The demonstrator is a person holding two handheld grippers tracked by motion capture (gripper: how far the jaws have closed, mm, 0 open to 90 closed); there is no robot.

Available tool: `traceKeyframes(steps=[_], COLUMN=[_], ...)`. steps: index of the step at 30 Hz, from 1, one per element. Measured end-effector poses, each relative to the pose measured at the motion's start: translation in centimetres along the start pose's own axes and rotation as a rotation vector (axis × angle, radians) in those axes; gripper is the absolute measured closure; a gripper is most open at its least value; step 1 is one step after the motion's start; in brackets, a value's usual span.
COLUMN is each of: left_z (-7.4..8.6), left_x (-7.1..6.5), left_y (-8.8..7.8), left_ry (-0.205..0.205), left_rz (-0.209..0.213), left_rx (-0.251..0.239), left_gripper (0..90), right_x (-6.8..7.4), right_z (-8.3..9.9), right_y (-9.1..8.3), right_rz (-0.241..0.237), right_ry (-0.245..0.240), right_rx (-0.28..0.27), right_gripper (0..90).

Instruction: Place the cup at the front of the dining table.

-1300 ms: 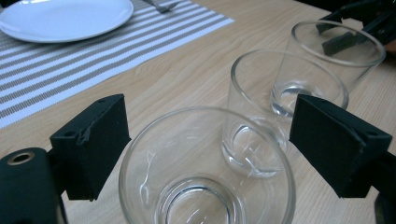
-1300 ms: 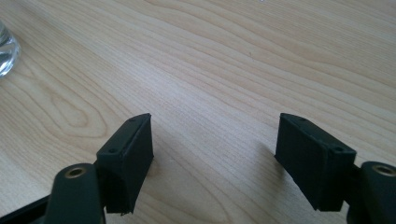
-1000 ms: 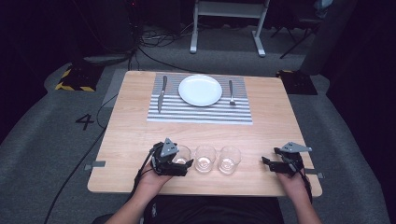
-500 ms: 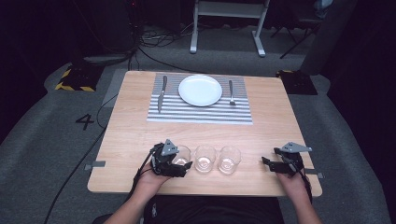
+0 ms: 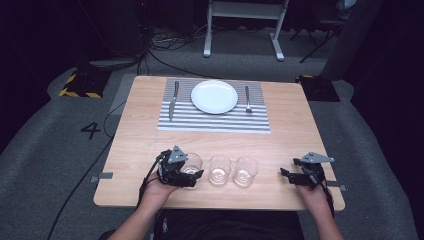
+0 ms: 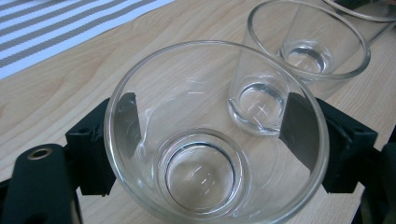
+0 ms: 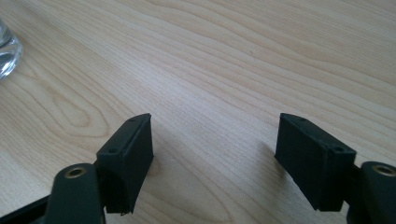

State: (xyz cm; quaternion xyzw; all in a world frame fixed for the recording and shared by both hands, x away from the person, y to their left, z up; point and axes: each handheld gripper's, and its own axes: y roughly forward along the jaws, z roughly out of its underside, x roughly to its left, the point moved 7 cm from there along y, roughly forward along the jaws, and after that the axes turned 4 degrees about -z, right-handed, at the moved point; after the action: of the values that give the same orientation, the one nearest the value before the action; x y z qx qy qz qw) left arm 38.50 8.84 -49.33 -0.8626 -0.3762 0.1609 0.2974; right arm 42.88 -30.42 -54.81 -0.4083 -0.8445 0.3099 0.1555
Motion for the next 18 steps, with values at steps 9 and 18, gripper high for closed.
traceKeyframes(steps=[9, 18], left_z=[-1.3, -3.0], left_x=[2.5, 4.4], left_y=[-2.1, -3.0], left_ry=[-0.062, -0.087], left_rz=[-0.027, -0.08], left_rx=[-0.043, -0.065], left_gripper=[17.7, 17.8], right_x=[0.0, -0.1], right_z=[0.0, 0.0], right_y=[0.0, 0.0], right_rz=[-0.001, 0.001], right_ry=[0.001, 0.007], right_rx=[0.0, 0.001], right_gripper=[27.8, 27.8])
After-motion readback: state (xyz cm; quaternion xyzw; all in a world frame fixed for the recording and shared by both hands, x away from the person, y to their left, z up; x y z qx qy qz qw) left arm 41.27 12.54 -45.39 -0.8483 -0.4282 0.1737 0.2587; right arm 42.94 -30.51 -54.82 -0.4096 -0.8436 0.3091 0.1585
